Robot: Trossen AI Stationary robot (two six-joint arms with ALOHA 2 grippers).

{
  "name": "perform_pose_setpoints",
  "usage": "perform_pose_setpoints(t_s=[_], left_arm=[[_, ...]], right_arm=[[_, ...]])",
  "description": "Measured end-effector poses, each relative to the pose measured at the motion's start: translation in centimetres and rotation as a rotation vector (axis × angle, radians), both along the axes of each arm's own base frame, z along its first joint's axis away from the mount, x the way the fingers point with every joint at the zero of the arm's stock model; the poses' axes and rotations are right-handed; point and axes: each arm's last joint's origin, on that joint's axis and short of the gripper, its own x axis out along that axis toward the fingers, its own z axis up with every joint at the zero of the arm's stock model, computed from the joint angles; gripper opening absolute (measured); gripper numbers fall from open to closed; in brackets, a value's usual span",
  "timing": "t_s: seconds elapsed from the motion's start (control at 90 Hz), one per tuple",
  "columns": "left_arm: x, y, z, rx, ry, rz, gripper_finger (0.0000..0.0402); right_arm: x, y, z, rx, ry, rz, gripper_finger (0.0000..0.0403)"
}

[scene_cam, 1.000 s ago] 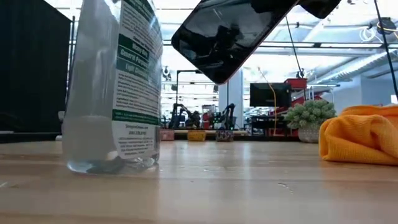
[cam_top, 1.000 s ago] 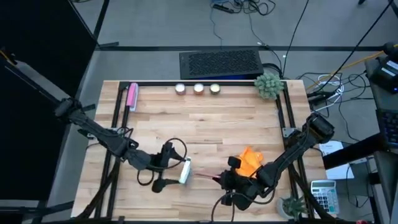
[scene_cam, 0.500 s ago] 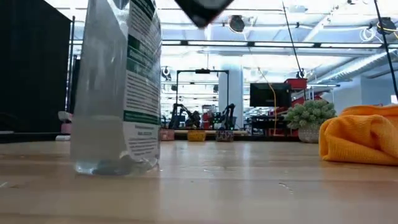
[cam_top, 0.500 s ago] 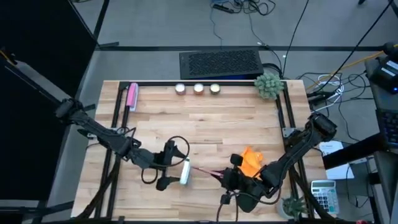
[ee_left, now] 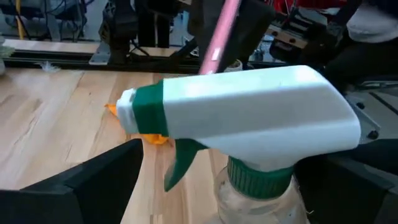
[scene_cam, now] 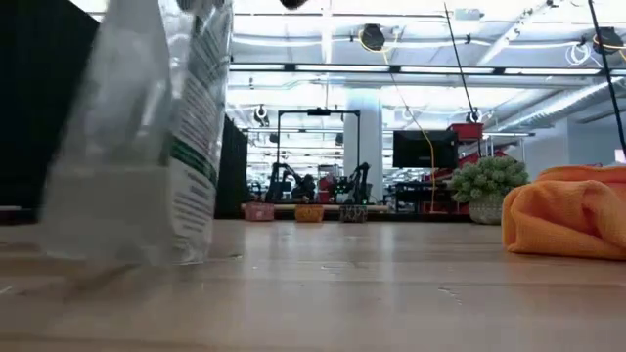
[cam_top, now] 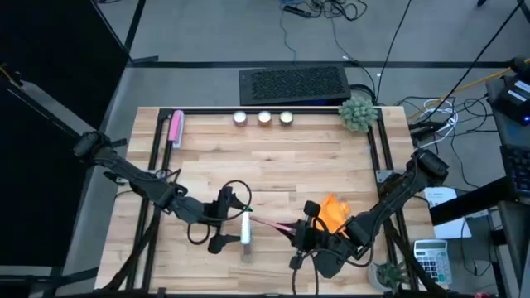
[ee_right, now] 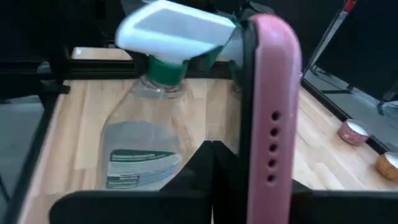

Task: Apply microfiber cloth
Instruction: Spray the front of the cellphone with a spray bottle

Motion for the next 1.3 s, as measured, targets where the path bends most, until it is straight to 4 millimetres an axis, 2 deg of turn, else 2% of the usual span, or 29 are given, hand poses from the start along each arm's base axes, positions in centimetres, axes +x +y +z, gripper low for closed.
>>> perform_pose_setpoints(t_s=[0.167, 0.3, 0.456, 0.656, 0.811, 0.978, 1.3], left_arm=[[0.0, 0.0, 0.0, 0.002, 0.002, -0.001, 0.0386], [0.0, 0.0, 0.0, 0.002, 0.002, -0.001, 0.0386], [0.0, 0.0, 0.0, 0.004, 0.002, -0.002, 0.0386], [0.0, 0.0, 0.0, 0.009, 0.001, -0.003, 0.0386], [0.0, 0.0, -0.1, 0.027, 0.0, -0.008, 0.0386], [0.0, 0.0, -0.1, 0.031, 0.001, -0.01, 0.0386], [0.0, 0.0, -0.1, 0.034, 0.006, -0.01, 0.0386]], right_arm=[[-0.7, -1.8, -0.5, -0.013, 0.077, -0.105, 0.0009], [0.3, -3.8, -0.7, -0.02, 0.096, -0.175, 0.0009], [1.8, -4.9, -0.6, 0.041, 0.153, -0.06, 0.0009], [0.1, -3.0, -1.6, 0.166, 0.323, 0.1, 0.0009], [-0.3, -1.1, -2.2, 0.243, 0.345, 0.207, 0.0009], [0.9, 0.6, -2.8, 0.282, 0.282, 0.318, 0.0009], [3.0, 0.1, -4.9, 0.208, 0.25, 0.268, 0.0009]])
